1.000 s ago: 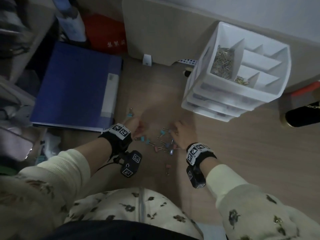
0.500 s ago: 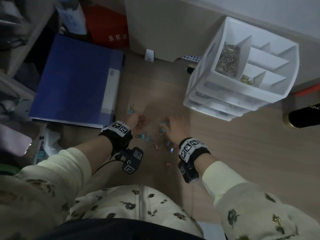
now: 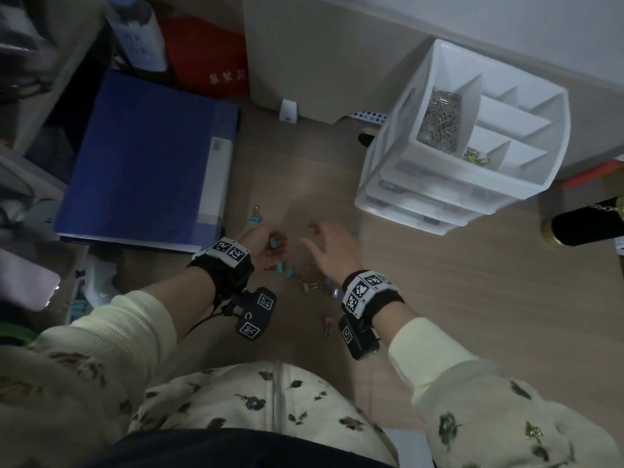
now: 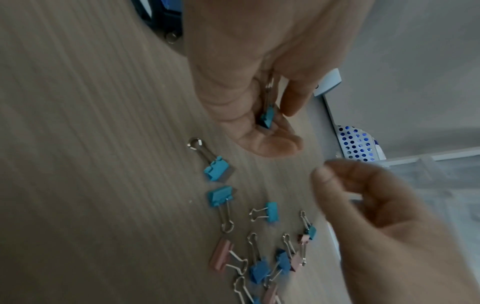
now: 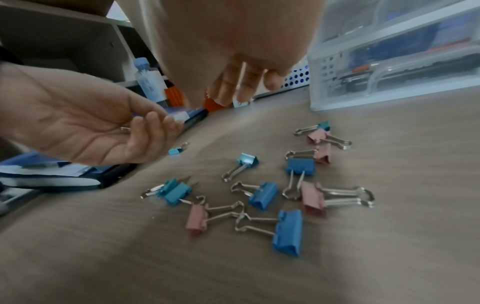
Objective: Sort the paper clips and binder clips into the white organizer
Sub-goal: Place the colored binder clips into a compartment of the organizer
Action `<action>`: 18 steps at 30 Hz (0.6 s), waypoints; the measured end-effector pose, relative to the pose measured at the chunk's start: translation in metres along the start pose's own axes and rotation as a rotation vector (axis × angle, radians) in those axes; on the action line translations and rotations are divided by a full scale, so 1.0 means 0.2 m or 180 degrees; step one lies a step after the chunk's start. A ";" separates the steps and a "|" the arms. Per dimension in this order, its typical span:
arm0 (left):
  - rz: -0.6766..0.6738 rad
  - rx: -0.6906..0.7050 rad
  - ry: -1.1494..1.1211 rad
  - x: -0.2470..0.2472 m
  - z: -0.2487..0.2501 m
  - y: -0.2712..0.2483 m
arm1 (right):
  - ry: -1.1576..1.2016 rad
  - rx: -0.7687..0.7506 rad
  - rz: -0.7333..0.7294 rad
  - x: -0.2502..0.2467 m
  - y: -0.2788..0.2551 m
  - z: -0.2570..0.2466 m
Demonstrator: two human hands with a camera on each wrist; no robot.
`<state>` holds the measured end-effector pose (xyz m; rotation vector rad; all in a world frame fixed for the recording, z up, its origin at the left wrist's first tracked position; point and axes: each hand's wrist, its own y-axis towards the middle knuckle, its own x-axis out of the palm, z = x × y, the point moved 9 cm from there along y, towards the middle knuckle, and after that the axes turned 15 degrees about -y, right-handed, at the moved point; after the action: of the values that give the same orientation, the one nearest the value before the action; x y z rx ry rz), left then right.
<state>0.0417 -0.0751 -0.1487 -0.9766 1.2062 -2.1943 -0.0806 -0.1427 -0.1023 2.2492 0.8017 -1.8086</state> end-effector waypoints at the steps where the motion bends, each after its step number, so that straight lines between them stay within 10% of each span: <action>1: 0.0071 0.0022 0.0010 -0.01 0.00 0.01 | -0.0238 0.0109 -0.0093 0.03 0.00 0.03; 18: 0.0257 0.0106 -0.0112 -0.08 0.02 0.01 | -0.1034 0.0243 -0.0421 0.13 -0.05 0.06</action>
<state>0.0552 -0.0673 -0.1546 -0.9329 1.1691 -2.1194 -0.0927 -0.1318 -0.1276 1.9063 0.8459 -2.2224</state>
